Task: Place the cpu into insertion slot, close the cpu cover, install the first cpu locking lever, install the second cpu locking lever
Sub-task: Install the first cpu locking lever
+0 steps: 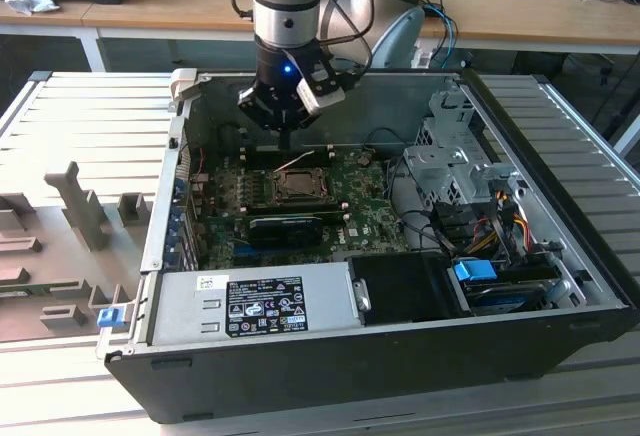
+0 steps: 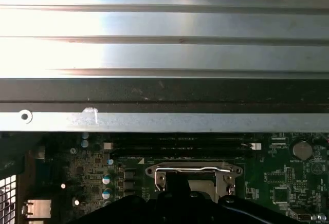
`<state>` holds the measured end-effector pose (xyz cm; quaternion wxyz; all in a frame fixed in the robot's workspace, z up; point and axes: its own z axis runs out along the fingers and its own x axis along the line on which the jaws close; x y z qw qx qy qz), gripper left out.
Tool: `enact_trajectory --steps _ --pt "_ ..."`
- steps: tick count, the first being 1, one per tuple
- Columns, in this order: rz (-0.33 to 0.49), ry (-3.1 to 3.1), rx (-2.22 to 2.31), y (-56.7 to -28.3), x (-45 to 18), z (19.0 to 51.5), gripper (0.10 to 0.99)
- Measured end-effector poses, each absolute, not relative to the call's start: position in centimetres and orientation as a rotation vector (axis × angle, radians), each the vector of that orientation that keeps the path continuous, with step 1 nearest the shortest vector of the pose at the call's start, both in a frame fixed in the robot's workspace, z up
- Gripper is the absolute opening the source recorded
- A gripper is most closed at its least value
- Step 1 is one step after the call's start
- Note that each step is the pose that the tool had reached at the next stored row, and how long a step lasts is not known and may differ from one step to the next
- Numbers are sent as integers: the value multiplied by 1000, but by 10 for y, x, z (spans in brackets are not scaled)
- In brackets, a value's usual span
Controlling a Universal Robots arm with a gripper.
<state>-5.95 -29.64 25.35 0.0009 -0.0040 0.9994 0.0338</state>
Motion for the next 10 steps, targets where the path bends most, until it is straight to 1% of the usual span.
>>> enact_trajectory --steps 2,10 --pt "117 3134 -19 -296 -60 252 106" --pt "116 3120 -40 -296 -54 245 106"
